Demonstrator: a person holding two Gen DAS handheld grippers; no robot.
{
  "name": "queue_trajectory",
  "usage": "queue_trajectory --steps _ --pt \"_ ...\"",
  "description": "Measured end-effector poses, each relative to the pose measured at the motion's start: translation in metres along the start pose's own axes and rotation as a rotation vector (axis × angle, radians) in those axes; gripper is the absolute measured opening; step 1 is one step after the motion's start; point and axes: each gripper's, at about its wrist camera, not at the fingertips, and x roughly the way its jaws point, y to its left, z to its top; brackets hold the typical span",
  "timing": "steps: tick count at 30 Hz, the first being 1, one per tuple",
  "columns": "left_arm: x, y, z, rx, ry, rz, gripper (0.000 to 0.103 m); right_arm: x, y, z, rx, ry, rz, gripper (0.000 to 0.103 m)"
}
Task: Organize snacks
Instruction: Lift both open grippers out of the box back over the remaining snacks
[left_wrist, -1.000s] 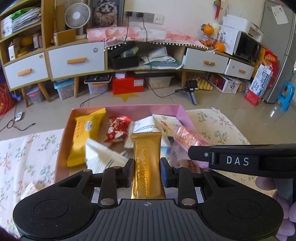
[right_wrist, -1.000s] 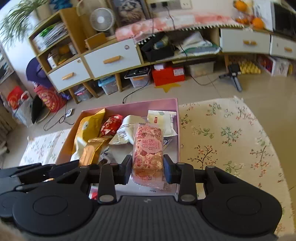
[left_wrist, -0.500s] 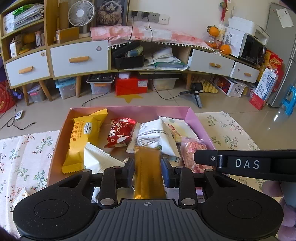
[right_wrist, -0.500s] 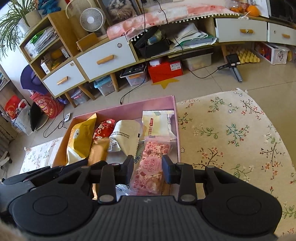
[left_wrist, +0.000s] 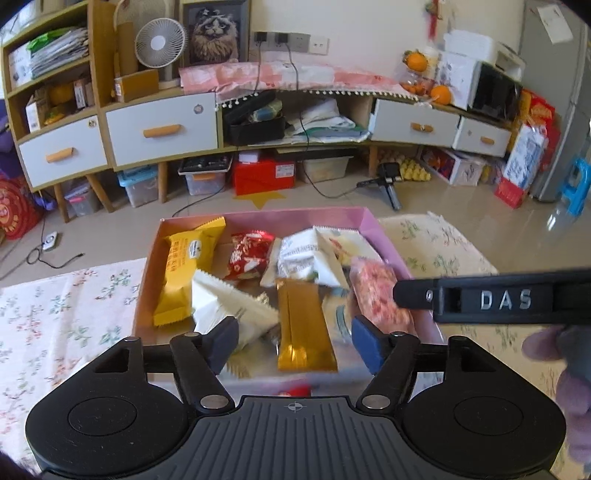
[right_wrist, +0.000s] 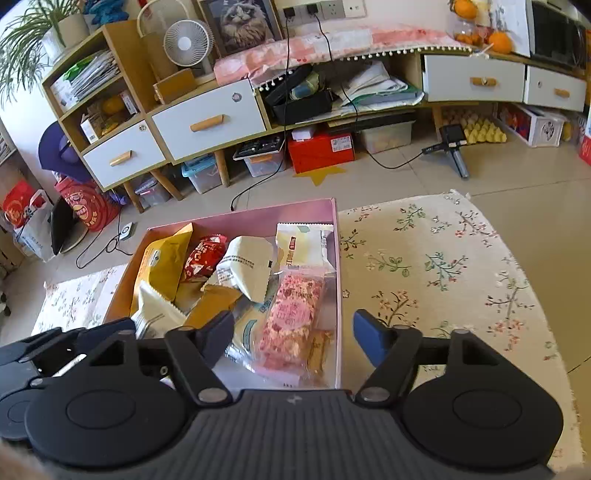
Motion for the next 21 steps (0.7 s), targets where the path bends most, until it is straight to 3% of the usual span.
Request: queue_trajectory --steps 8,21 --pt "-0.03 -0.003 -0.018 0.006 0.013 -0.003 0.086 -0.025 -0.002 -0.013 -0.038 -0.003 -0.019 0.085" --pt "-0.071 0.002 -0.051 0.016 0.035 0.015 0.094 -0.051 0.013 -0.041 -0.105 0.022 -0.013 0.094"
